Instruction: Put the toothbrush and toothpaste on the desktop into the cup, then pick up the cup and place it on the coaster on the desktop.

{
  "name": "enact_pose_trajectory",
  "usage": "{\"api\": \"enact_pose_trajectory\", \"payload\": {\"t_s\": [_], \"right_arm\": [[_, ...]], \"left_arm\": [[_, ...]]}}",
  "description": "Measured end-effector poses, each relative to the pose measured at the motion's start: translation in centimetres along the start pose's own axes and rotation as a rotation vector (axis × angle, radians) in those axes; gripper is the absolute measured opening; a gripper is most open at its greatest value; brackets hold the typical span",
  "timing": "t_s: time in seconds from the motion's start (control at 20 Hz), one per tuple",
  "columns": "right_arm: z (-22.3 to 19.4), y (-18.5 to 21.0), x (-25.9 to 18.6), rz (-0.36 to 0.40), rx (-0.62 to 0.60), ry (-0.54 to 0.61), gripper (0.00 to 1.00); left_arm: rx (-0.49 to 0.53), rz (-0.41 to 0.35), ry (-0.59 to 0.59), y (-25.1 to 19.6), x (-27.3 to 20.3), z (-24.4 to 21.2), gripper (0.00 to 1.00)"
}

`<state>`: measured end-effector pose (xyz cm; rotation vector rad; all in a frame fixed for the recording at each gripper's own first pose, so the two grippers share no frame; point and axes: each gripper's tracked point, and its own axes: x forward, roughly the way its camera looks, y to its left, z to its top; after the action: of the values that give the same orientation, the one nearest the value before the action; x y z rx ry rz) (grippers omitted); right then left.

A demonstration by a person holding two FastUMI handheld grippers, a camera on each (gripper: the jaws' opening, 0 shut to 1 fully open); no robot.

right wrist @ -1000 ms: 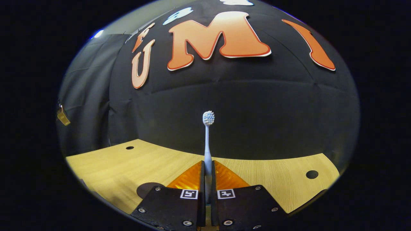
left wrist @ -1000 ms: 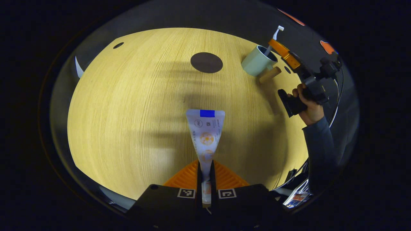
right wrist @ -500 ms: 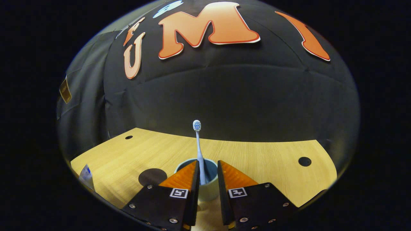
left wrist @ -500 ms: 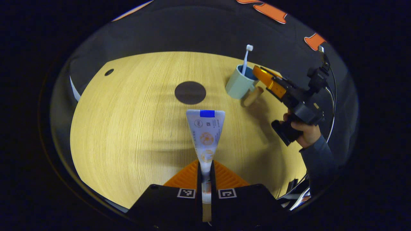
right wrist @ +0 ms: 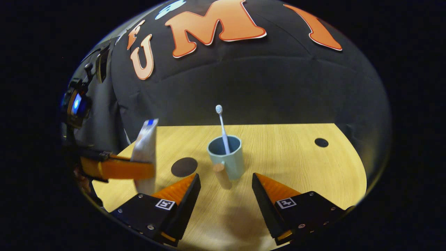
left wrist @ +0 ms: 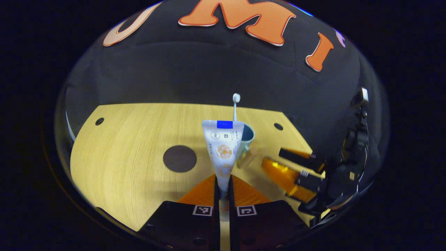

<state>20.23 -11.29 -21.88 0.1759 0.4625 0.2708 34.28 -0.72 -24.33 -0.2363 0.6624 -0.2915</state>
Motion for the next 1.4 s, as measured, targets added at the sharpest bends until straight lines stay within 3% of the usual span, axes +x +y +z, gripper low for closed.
{"api": "enact_pose_trajectory", "payload": {"t_s": [0.3,0.6,0.8,1.4], "right_arm": [[-3.1,1.9,-2.9,0.03,0.021,0.066,0.98],[-3.9,0.4,-4.1,0.007,0.057,0.086,0.98],[-3.5,-0.9,-4.1,-0.014,0.065,0.073,0.99],[-3.4,-2.3,-3.2,-0.024,0.067,0.057,0.99]], "left_arm": [[0.038,-0.032,-0.246,-1.6,3.7,6.3,0.11],[0.08,-0.057,-0.434,-3.5,6.3,10.5,0.11],[0.078,-0.03,-0.537,-2.9,8.1,12.5,0.11],[0.169,0.045,-0.566,-3.0,12.3,9.2,0.11]]}}
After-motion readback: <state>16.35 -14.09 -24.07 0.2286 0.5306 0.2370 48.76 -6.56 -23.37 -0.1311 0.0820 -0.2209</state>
